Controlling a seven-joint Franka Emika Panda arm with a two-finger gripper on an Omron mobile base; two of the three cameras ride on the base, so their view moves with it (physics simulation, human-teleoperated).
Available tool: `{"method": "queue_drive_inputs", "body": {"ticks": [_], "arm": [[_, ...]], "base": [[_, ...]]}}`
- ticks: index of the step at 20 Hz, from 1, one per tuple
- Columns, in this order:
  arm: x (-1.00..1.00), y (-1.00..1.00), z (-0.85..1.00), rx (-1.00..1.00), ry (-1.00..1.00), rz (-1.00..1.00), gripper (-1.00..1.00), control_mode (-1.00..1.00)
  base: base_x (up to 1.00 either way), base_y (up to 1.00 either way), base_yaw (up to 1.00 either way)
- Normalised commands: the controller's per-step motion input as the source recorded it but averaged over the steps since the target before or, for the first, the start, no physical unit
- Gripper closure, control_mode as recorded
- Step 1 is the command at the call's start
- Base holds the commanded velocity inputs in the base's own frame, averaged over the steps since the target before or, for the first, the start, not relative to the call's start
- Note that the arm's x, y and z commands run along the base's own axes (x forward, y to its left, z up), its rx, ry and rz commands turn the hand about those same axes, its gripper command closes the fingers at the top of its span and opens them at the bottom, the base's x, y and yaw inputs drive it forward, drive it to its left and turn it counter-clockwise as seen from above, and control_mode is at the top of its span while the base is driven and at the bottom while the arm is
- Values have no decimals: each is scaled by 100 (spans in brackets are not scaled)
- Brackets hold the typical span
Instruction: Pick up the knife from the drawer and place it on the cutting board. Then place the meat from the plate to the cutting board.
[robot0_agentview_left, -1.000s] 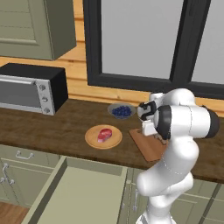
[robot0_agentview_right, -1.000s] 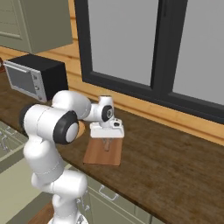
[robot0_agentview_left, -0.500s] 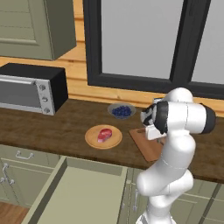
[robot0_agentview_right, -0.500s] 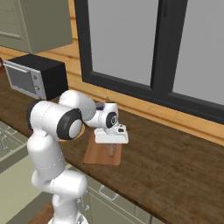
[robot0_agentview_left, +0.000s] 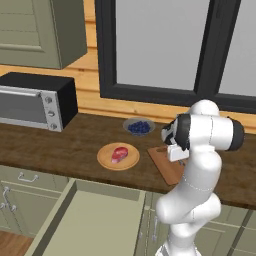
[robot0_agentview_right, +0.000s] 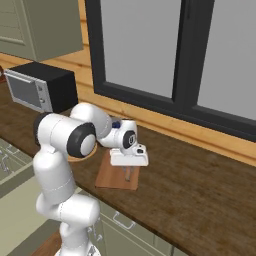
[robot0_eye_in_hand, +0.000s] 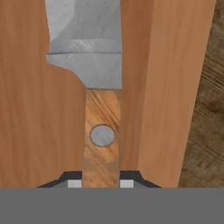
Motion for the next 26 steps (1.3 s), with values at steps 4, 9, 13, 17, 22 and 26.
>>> {"method": "queue_drive_inputs", "body": {"ticks": [4,9,13,17,22,26], "arm": [[-47,0,-9,0,-2,0,-100,-100],[-72,0,5,0,-6,-1,-100,-100],[-61,1,46,0,-13,-2,-100,-100],[-29,6,100,0,-23,0,-100,-100],[-17,70,72,4,-13,0,-100,-100],[0,100,38,9,-6,-1,-100,-100]], "base": [[0,0,0],[0,0,0],[0,0,0],[0,0,0],[0,0,0],[0,0,0]]}}
